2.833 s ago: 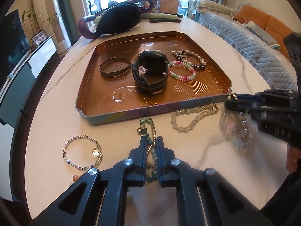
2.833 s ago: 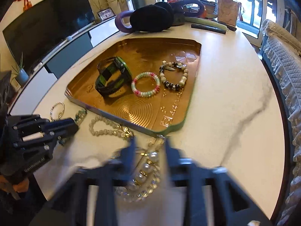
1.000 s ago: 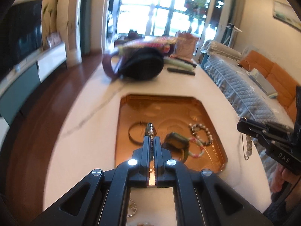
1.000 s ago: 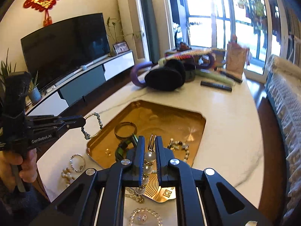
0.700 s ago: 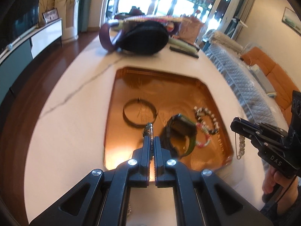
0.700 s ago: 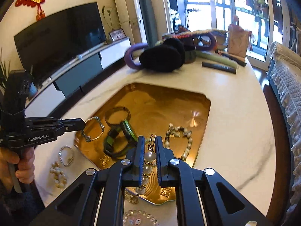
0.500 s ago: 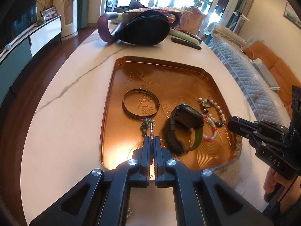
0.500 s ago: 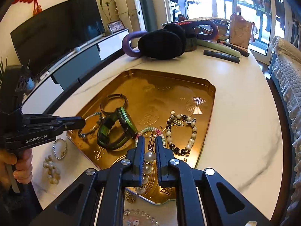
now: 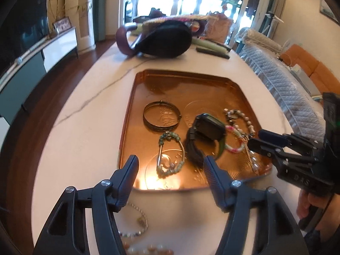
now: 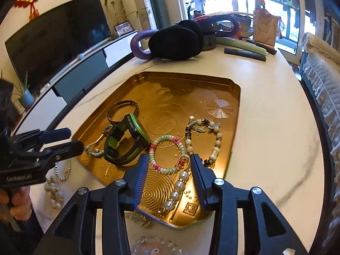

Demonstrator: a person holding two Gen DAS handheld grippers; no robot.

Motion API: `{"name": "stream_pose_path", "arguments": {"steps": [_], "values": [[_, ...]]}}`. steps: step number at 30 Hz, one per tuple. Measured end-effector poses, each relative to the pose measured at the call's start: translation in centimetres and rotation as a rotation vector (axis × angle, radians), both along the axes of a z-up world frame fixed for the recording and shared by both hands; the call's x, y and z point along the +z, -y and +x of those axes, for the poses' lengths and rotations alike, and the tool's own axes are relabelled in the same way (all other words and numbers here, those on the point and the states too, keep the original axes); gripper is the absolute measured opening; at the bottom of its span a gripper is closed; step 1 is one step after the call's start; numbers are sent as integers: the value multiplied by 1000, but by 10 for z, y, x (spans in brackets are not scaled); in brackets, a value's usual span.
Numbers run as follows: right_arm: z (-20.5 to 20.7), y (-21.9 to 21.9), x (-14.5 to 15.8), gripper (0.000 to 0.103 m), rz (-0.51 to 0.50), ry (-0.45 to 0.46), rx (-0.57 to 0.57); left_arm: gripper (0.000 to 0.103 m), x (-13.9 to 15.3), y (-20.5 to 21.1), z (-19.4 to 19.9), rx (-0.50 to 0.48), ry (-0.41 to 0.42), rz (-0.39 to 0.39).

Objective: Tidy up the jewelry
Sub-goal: 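Lower the green bracelet into the tray and open the left tool while the right tool releases the brooch, then grasp the pale bead strand with the left tool while the right tool grasps the clear crystal bracelet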

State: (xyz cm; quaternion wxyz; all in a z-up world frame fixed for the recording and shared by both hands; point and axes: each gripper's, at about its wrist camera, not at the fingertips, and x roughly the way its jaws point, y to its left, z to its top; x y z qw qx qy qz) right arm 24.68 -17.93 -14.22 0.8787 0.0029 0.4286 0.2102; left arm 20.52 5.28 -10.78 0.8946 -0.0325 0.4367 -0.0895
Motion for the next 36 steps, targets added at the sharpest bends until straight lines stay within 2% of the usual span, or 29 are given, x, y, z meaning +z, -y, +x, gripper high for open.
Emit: {"name": "stream_pose_path", "arguments": {"steps": [3, 7, 14, 18, 20, 24, 28, 33, 34, 36], "values": [[-9, 5, 6, 40, 1, 19, -15, 65, 5, 4, -18, -8, 28, 18], [-23, 18, 11, 40, 11, 28, -43, 65, 5, 9, -35, -22, 34, -12], [-50, 38, 20, 40, 15, 44, -79, 64, -6, 34, -52, -97, 31, -1], [-64, 44, 19, 40, -4, 45, -63, 55, -13, 44, -56, -137, 20, 8], [-69, 44, 17, 40, -26, 46, -53, 47, -16, 47, -56, -148, 15, 16], [-75, 44, 6, 38, -62, 23, -26, 37, -22, 50, -53, -160, -9, -4], [-77, 41, -10, 29, -51, -33, 3, 32, -26, 55, -48, -170, -20, -6], [-82, 35, -23, 26, -70, -67, 12, 27, -36, 60, -42, -171, -45, -3], [-84, 33, -24, 25, -84, -52, 16, 22, -38, 62, -41, -173, -57, 1], [-87, 24, -25, 25, -142, -27, 32, 19, -39, 64, -42, -166, -50, 22]]}}
